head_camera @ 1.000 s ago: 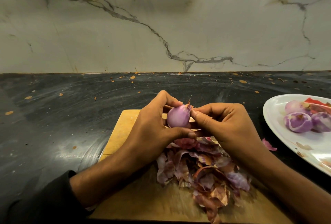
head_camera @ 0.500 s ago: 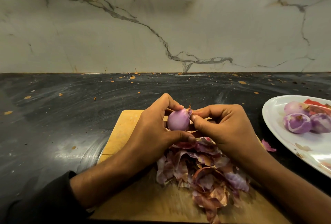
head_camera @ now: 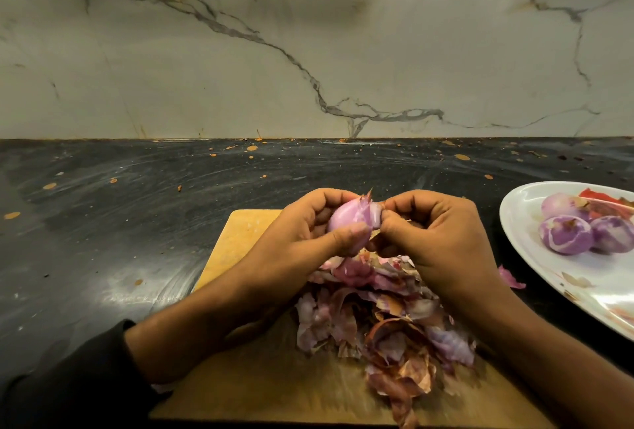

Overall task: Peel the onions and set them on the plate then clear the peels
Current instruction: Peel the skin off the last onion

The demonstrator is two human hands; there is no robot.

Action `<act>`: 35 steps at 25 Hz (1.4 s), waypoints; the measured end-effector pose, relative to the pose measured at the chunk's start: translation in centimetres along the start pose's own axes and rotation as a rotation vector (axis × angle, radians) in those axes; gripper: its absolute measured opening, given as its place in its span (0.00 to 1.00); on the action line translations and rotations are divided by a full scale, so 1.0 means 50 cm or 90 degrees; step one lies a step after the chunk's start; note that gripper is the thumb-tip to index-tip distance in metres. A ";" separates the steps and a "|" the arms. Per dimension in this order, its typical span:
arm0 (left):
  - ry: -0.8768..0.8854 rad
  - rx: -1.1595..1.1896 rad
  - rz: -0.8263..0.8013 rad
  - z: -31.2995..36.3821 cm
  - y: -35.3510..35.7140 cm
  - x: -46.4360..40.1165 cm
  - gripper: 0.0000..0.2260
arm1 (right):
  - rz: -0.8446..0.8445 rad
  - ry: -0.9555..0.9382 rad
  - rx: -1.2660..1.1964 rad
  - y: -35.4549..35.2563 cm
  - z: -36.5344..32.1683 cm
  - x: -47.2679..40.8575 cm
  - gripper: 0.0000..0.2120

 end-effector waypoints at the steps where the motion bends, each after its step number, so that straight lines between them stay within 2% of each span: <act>1: -0.026 0.044 -0.004 -0.002 0.001 0.001 0.17 | -0.006 0.033 -0.037 0.002 0.002 -0.001 0.09; 3: -0.067 0.094 -0.012 -0.005 -0.002 0.001 0.15 | -0.030 0.083 -0.065 0.007 0.009 -0.004 0.08; 6: -0.060 0.074 -0.013 -0.008 -0.004 0.001 0.13 | -0.076 0.065 -0.037 0.014 0.006 0.000 0.09; 8: -0.047 0.055 -0.014 -0.007 -0.002 0.003 0.14 | -0.069 0.038 0.000 0.012 0.000 0.000 0.08; 11: -0.064 0.103 -0.024 -0.009 -0.002 0.002 0.15 | -0.048 0.029 0.006 0.006 0.000 -0.003 0.04; 17: -0.083 0.125 -0.003 -0.015 0.000 0.001 0.12 | -0.039 0.039 -0.015 0.007 -0.002 0.001 0.04; 20: -0.045 0.002 0.001 -0.020 -0.003 0.000 0.20 | -0.037 0.027 -0.013 0.008 -0.004 0.002 0.04; 22: -0.034 -0.015 0.004 -0.013 -0.007 0.000 0.22 | -0.035 0.021 -0.007 0.009 -0.006 0.002 0.03; 27: -0.036 0.051 -0.011 -0.008 -0.007 -0.001 0.17 | -0.012 0.043 -0.010 0.006 0.001 0.001 0.02; 31: -0.032 0.023 0.005 -0.014 -0.003 0.002 0.14 | -0.060 0.062 -0.017 0.016 -0.006 0.005 0.08; 33: -0.041 0.024 0.000 -0.020 -0.001 0.001 0.17 | -0.052 0.062 -0.017 0.014 -0.008 0.004 0.06; 35: -0.033 -0.011 0.005 -0.025 -0.004 -0.003 0.24 | -0.042 0.060 -0.024 0.010 -0.007 0.002 0.04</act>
Point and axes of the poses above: each hand's wrist, its own x-axis away from the middle knuckle, its own y-axis out of the palm, z = x × y, the point moved 3 cm from there along -x, towards the middle knuckle, and after that the axes turned 1 degree about -y, right-handed, at the moved point
